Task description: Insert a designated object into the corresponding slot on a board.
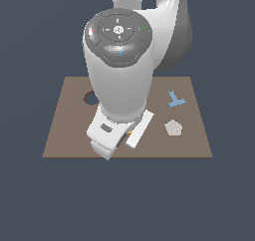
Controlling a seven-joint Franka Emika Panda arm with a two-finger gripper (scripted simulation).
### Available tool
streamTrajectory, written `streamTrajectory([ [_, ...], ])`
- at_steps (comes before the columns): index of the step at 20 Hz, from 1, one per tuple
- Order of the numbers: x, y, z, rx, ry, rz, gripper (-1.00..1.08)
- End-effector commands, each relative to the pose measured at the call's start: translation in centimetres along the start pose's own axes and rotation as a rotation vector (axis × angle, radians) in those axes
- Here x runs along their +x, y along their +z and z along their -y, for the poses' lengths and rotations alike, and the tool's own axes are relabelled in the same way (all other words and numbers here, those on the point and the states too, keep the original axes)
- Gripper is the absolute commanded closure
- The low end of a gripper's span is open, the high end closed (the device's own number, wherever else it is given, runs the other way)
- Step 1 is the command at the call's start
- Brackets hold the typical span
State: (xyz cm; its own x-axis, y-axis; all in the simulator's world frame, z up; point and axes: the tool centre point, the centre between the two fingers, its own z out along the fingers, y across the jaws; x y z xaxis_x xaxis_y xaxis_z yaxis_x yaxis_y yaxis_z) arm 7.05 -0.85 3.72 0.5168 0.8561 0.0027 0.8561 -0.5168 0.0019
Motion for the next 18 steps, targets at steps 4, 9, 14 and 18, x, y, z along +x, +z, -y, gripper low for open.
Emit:
streamTrajectory([
  [4, -0.3, -0.1, 2.9, 0.0, -0.259, 0.0, 1.08],
  [9, -1.1, -0.2, 5.2, 0.0, -0.479, 0.0, 1.08],
  [14, -2.1, -0.2, 6.9, 0.0, -0.656, 0.0, 1.08],
  [18, -3.0, -0.3, 7.8, 0.001, -0.766, 0.0, 1.08],
])
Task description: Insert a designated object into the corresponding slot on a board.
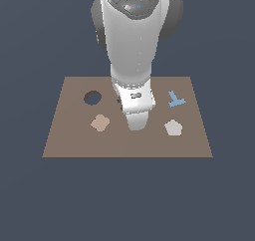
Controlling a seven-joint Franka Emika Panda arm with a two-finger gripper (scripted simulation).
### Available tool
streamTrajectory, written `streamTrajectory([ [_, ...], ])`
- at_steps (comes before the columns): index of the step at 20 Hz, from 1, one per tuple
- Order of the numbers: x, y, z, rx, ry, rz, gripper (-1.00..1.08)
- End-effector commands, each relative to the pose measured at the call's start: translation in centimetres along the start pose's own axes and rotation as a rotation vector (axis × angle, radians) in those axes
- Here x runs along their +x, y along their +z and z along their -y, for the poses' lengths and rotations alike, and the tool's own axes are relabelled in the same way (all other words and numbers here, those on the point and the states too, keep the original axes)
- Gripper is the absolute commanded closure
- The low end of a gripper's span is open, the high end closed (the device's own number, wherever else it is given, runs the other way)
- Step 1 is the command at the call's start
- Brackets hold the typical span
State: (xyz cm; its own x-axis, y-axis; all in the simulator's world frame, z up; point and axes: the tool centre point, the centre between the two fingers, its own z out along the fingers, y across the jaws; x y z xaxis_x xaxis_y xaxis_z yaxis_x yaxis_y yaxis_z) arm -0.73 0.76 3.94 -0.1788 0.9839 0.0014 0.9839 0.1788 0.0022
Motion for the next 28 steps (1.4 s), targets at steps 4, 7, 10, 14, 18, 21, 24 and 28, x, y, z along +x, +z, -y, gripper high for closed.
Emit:
streamTrajectory([
  [4, -0.1, 0.0, 1.4, 0.0, -0.128, 0.0, 1.08],
  [7, -0.2, -0.1, 2.0, 0.0, -0.177, 0.0, 1.08],
  [10, -0.4, -0.1, 2.4, 0.0, -0.213, 0.0, 1.08],
  [14, -0.5, -0.1, 2.7, 0.0, -0.242, 0.0, 1.08],
  [18, -0.5, -0.1, 2.7, 0.0, -0.247, 0.0, 1.08],
  [21, -0.5, 0.0, 2.7, 0.001, -0.245, 0.0, 1.08],
  [24, -0.6, 0.6, 2.7, 0.001, -0.245, 0.001, 1.08],
  [28, -0.6, 0.9, 2.7, 0.001, -0.245, 0.001, -0.92],
])
